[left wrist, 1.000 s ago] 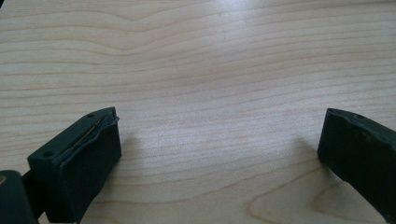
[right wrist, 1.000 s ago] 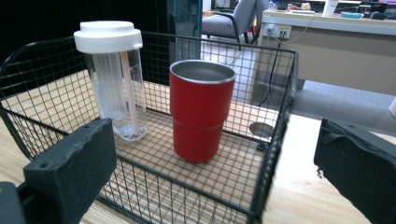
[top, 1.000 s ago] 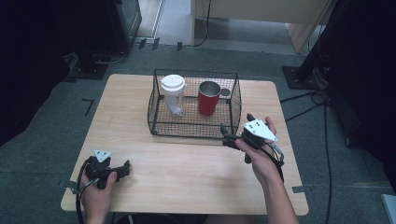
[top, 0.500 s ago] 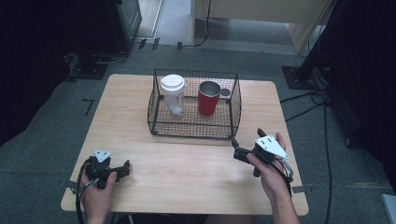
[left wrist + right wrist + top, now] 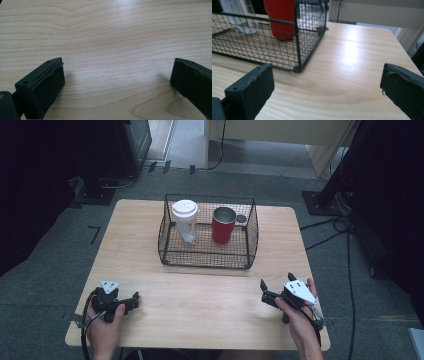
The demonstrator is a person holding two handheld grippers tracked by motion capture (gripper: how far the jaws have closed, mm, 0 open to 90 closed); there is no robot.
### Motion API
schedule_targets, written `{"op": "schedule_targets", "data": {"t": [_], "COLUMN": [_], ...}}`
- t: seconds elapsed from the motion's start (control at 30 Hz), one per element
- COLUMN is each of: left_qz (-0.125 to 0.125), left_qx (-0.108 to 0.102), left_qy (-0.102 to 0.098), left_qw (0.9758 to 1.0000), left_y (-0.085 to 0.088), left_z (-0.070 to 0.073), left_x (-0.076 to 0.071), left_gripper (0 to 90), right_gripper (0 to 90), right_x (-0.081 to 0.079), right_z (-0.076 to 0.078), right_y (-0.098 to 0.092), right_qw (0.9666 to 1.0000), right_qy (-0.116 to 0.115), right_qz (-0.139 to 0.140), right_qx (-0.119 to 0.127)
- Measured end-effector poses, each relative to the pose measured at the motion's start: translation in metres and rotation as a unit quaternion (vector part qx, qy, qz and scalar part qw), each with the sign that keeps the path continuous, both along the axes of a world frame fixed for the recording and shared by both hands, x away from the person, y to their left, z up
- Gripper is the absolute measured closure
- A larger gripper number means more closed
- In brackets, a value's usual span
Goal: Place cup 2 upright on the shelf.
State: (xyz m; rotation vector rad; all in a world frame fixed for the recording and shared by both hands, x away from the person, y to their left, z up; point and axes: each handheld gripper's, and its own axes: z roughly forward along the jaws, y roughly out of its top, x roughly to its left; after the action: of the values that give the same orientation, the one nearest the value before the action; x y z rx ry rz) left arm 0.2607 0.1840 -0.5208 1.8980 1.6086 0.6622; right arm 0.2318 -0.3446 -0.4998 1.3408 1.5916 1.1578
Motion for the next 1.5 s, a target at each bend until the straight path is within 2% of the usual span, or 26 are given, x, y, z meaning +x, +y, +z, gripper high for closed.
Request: {"op": "schedule_targets", "data": {"t": [0.2, 0.33, 0.4, 0.47, 0.6, 0.8, 0.9, 0.97, 1.03, 1.13, 1.17, 1.3, 1.37, 1.4, 1.5], "left_qz": [0.0, 0.0, 0.0, 0.0, 0.0, 0.0, 0.0, 0.0, 0.0, 0.0, 0.0, 0.0, 0.0, 0.0, 0.0], "left_qx": [0.0, 0.001, 0.0, 0.0, 0.0, 0.0, 0.0, 0.0, 0.0, 0.0, 0.0, 0.0, 0.0, 0.0, 0.0], "left_qy": [0.0, 0.0, 0.0, 0.0, 0.0, 0.0, 0.0, 0.0, 0.0, 0.0, 0.0, 0.0, -0.001, -0.001, 0.0], "left_qw": [1.0, 1.0, 1.0, 1.0, 1.0, 1.0, 1.0, 1.0, 1.0, 1.0, 1.0, 1.0, 1.0, 1.0, 1.0], "left_y": [0.0, 0.0, 0.0, 0.0, 0.0, 0.0, 0.0, 0.0, 0.0, 0.0, 0.0, 0.0, 0.0, 0.0, 0.0], "left_z": [0.0, 0.0, 0.0, 0.0, 0.0, 0.0, 0.0, 0.0, 0.0, 0.0, 0.0, 0.0, 0.0, 0.0, 0.0], "left_x": [0.0, 0.0, 0.0, 0.0, 0.0, 0.0, 0.0, 0.0, 0.0, 0.0, 0.0, 0.0, 0.0, 0.0, 0.0], "left_gripper": [0.0, 0.0, 0.0, 0.0, 0.0, 0.0, 0.0, 0.0, 0.0, 0.0, 0.0, 0.0, 0.0, 0.0, 0.0], "right_gripper": [0.0, 0.0, 0.0, 0.0, 0.0, 0.0, 0.0, 0.0, 0.0, 0.0, 0.1, 0.0, 0.0, 0.0, 0.0], "right_x": [-0.012, -0.02, -0.023, -0.025, -0.029, -0.033, -0.033, -0.033, -0.033, -0.032, -0.032, -0.031, -0.029, -0.029, -0.029], "right_z": [-0.013, -0.02, -0.022, -0.022, -0.022, -0.024, -0.026, -0.027, -0.027, -0.029, -0.029, -0.029, -0.03, -0.03, -0.03], "right_y": [-0.014, -0.023, -0.026, -0.029, -0.035, -0.044, -0.049, -0.051, -0.052, -0.052, -0.052, -0.057, -0.061, -0.062, -0.063], "right_qw": [0.9997, 0.9989, 0.9986, 0.9986, 0.9971, 0.9921, 0.9852, 0.9826, 0.9824, 0.9781, 0.9782, 0.9772, 0.9749, 0.9743, 0.9742], "right_qy": [0.014, 0.034, 0.042, 0.041, 0.055, 0.102, 0.143, 0.157, 0.161, 0.188, 0.19, 0.204, 0.22, 0.222, 0.221], "right_qz": [-0.014, -0.022, -0.024, -0.028, -0.04, -0.052, -0.06, -0.06, -0.054, -0.041, -0.036, -0.027, -0.024, -0.034, -0.036], "right_qx": [-0.012, -0.024, -0.021, -0.018, -0.034, -0.051, -0.074, -0.079, -0.078, -0.079, -0.076, -0.053, -0.026, -0.023, -0.023]}}
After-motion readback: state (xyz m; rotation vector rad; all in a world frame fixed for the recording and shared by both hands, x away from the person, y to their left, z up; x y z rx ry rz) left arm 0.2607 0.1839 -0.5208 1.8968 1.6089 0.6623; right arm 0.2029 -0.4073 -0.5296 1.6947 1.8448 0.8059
